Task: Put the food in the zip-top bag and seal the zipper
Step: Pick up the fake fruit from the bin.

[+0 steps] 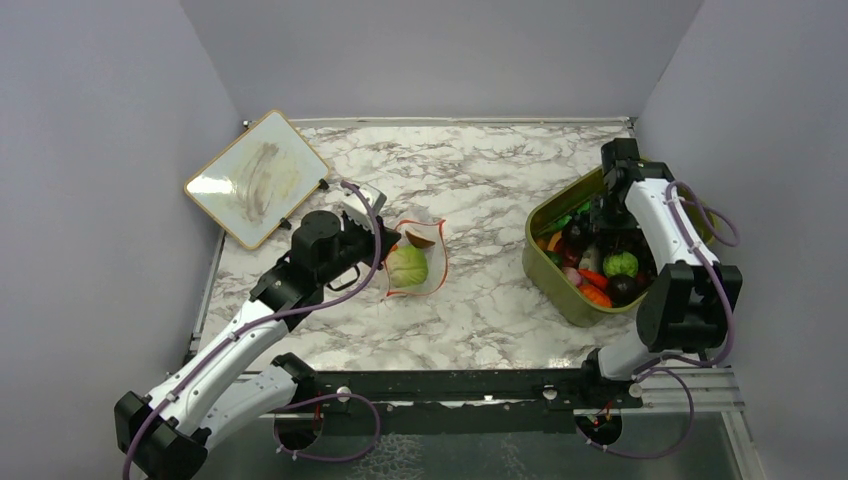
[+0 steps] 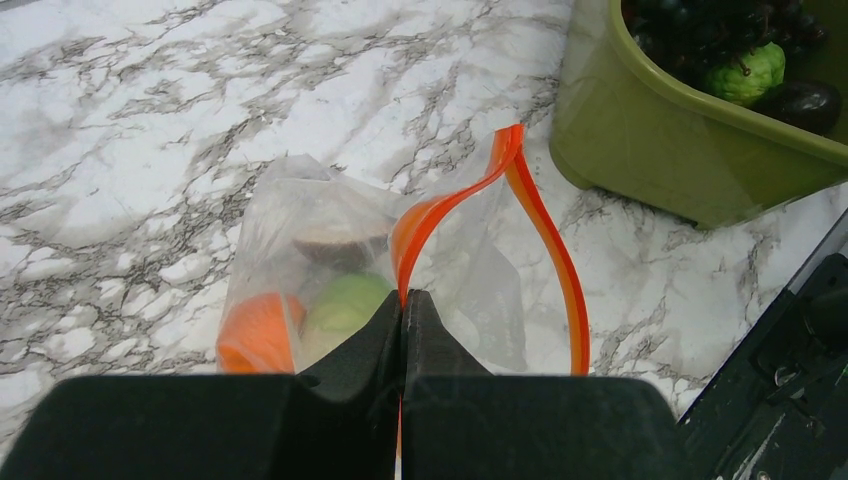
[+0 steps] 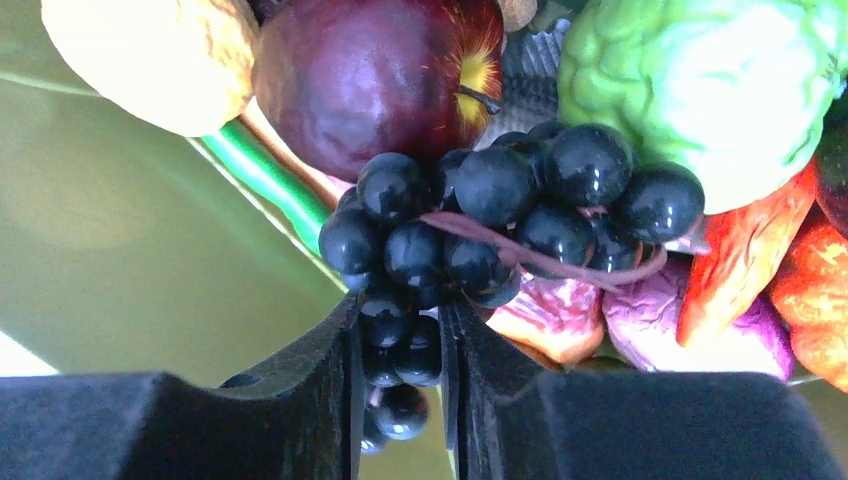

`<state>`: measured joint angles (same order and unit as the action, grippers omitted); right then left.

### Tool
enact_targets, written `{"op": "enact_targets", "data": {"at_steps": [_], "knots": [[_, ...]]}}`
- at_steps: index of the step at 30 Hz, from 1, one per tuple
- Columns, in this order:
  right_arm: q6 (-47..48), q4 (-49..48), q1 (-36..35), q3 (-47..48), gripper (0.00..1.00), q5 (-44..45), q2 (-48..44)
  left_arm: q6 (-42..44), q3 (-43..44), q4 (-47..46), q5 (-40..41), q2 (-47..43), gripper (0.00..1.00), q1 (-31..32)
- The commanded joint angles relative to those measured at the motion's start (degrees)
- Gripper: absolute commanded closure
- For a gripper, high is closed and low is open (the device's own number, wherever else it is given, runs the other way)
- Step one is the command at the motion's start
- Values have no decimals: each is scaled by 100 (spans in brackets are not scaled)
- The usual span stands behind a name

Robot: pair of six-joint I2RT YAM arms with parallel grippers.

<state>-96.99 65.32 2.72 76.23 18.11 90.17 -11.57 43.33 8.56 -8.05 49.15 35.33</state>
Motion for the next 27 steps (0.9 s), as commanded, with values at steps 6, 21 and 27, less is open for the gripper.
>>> {"op": "enact_targets", "data": {"at_steps": [6, 21, 27], "knots": [[503, -563, 53, -365, 85, 260, -984, 70, -61, -157, 65, -197, 100, -9], [1882, -1677, 53, -837, 95, 362, -2286, 26, -79, -172, 161, -212, 100, -9], [2821, -2012, 53, -699, 97, 341, -2692, -335, -9, -366, 62, -137, 100, -9]]}}
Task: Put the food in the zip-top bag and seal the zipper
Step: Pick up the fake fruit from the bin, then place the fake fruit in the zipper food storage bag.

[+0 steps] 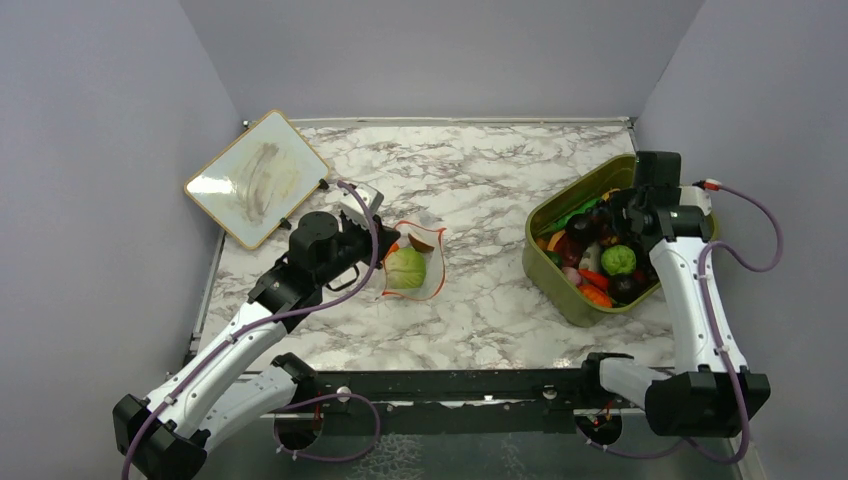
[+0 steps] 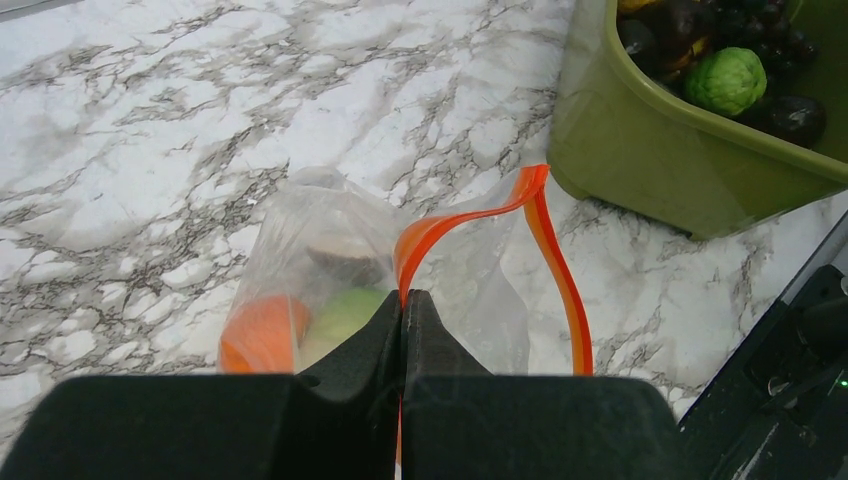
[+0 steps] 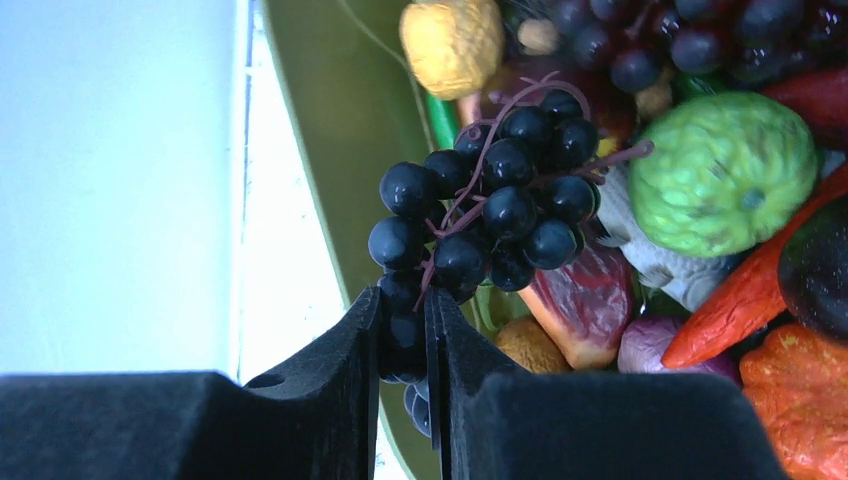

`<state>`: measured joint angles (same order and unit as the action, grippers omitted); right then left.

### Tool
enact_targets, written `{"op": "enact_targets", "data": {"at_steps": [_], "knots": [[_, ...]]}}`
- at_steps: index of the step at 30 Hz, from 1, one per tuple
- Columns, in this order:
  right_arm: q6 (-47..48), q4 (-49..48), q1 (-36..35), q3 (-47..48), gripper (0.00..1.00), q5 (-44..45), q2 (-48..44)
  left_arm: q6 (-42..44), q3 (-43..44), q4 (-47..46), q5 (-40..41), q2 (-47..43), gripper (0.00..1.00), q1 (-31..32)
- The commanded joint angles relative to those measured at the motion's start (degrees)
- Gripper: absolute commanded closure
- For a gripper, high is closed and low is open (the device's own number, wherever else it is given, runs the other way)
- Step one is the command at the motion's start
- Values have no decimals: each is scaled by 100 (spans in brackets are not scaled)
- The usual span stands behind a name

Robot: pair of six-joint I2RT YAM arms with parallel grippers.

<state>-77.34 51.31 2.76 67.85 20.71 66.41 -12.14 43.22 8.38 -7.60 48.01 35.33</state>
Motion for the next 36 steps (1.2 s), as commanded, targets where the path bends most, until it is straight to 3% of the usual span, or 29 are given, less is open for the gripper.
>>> {"op": "enact_targets", "data": {"at_steps": [1, 7, 11, 16, 22, 28, 31, 36], "knots": [[1161, -765, 49, 119, 98, 2, -404, -379, 47, -407, -7, 16, 100, -9], [2770, -1899, 49, -98, 99, -899, -1085, -636, 670, -137, 130, 435, 100, -2], [3612, -2590, 49, -150, 99, -2528, -1359, -713, 1025, -75, 359, 676, 100, -9], [3888, -3265, 49, -294, 99, -4341, -1446, -845, 1414, -77, 500, 922, 100, -9], [3897, -3279, 1, -57, 98, -6211, -908, -885, 1514, -125, 852, 1174, 100, -9], [4210, -3465, -998, -283, 98, -5945, -870, -678, 1477, 39, 1535, 1330, 100, -20], [4413, -3418, -1361, -319, 98, -5654, -756, -568, 1846, 359, 1464, 1654, 100, -197], [4291, -3942, -1852, -512, 98, -6155, -593, -646, 2235, 610, 1388, 1902, 100, -378]]}}
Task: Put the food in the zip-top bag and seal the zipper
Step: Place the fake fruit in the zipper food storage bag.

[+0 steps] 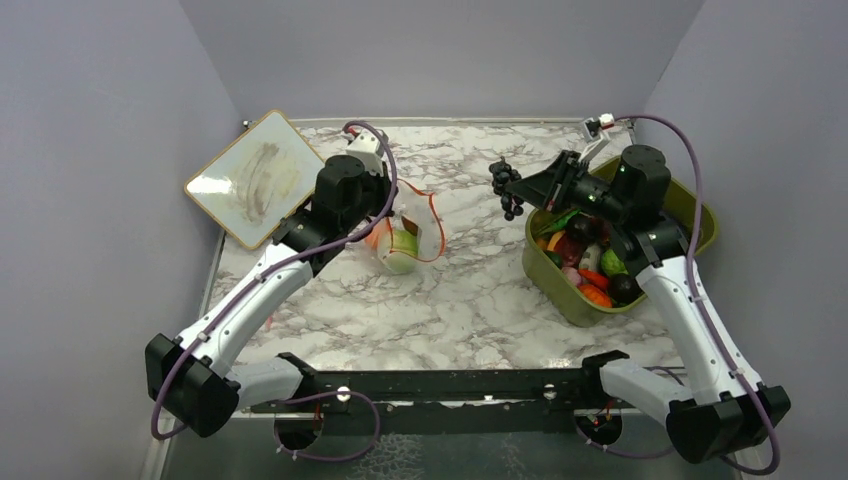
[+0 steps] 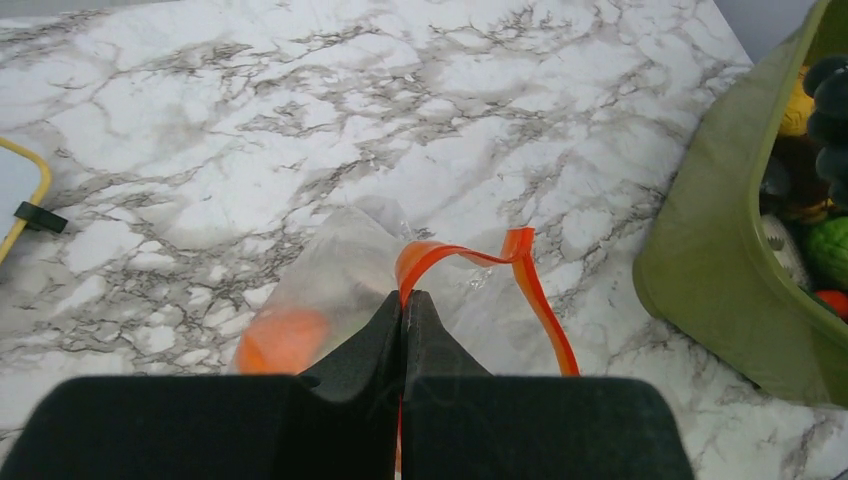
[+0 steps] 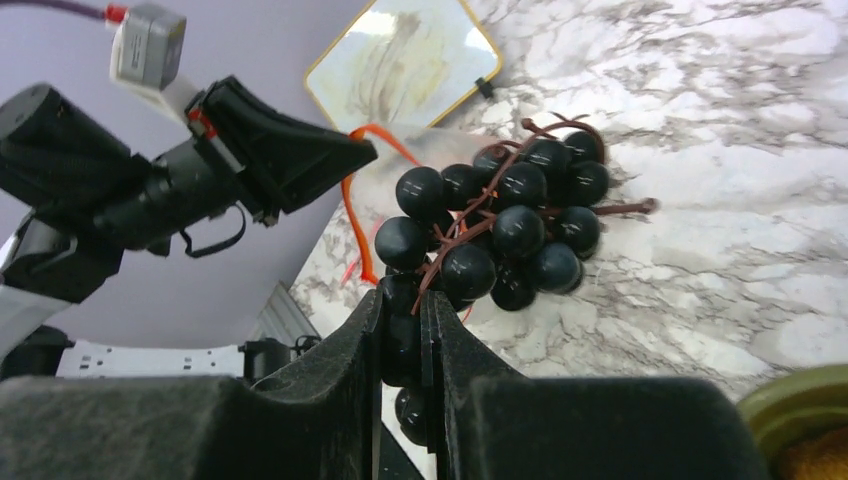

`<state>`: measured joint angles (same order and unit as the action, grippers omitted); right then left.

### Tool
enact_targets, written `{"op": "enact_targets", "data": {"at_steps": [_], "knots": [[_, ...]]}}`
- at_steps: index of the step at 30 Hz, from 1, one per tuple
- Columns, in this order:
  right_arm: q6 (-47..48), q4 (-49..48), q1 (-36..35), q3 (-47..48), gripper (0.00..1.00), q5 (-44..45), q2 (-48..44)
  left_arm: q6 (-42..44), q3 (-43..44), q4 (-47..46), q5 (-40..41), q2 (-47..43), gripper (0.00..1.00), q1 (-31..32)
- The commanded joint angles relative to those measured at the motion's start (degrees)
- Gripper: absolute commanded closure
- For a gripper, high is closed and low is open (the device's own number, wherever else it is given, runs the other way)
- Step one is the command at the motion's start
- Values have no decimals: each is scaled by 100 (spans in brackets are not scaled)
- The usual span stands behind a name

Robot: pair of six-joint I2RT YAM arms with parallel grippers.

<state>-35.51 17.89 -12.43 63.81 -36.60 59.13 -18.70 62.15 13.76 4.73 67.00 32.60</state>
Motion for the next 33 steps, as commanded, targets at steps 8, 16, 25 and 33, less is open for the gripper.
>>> {"op": "enact_targets", "data": {"at_steps": [8, 16, 25, 33], "knots": [[193, -1120, -1561, -579, 98, -747, 400, -77, -192, 274, -877, -139, 100, -112], [154, -1682, -2372, -726, 98, -661, 1035, -99, -363, 478, -1461, -336, 100, -111], [159, -1926, -2616, -590, 98, -464, 1717, -231, -445, 465, -1685, -471, 100, -111], [98, -2091, -2726, -524, 98, 20, 2306, -257, -555, 447, -1707, -625, 100, -108]]}}
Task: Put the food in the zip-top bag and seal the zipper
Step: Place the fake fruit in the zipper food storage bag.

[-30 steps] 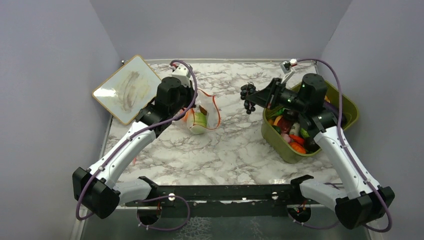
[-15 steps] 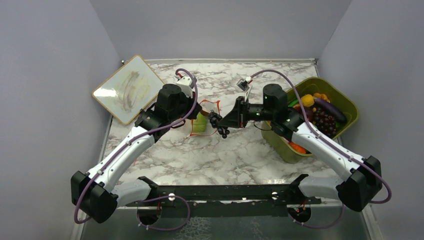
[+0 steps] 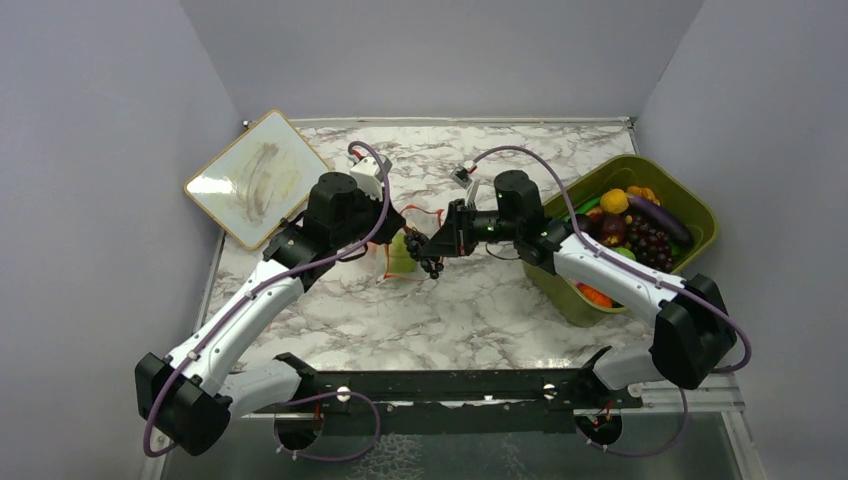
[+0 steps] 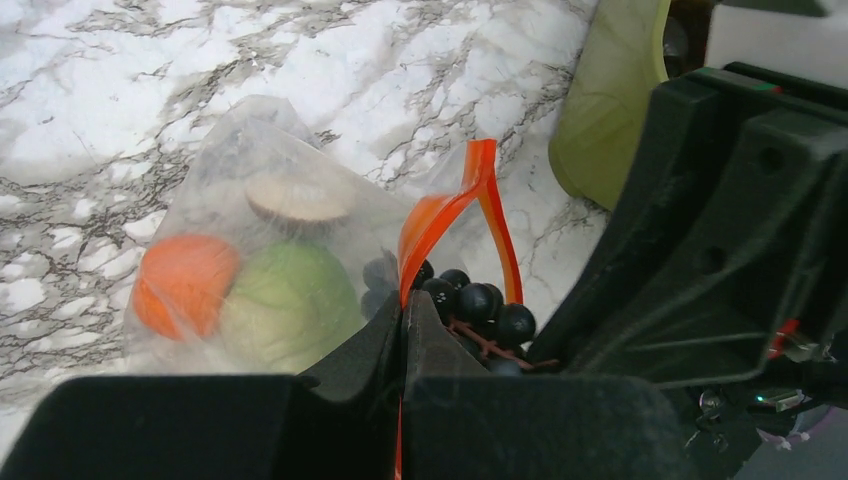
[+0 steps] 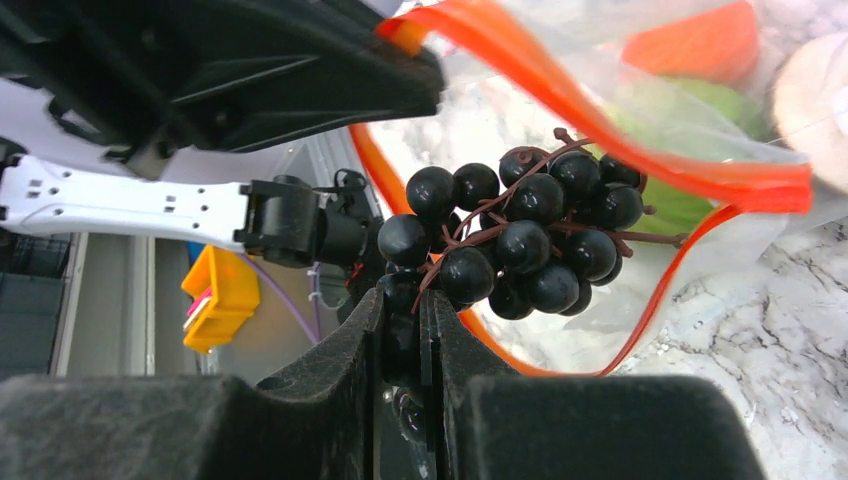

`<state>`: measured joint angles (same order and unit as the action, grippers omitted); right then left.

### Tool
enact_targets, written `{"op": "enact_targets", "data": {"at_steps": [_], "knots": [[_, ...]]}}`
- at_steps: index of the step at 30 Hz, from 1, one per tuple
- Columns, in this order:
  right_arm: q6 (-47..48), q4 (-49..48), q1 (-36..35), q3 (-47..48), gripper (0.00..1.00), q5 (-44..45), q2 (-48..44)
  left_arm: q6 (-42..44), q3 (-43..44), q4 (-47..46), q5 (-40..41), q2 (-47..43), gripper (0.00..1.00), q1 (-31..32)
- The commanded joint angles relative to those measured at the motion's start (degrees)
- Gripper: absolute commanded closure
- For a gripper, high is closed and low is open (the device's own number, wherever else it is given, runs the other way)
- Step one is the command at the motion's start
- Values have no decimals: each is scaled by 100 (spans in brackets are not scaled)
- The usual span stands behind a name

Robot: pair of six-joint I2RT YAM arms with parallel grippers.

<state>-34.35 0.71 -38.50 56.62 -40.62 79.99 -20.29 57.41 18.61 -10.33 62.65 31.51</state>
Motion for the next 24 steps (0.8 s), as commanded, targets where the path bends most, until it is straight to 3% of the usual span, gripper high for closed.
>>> {"op": "enact_targets", "data": {"at_steps": [1, 24], "knots": [[-20, -375, -135, 226, 98, 554, 261, -117, -95, -51, -218, -208, 100, 2], [317, -669, -968, 637, 98, 3729, 937, -517, -450, -292, -417, -478, 100, 0]]}}
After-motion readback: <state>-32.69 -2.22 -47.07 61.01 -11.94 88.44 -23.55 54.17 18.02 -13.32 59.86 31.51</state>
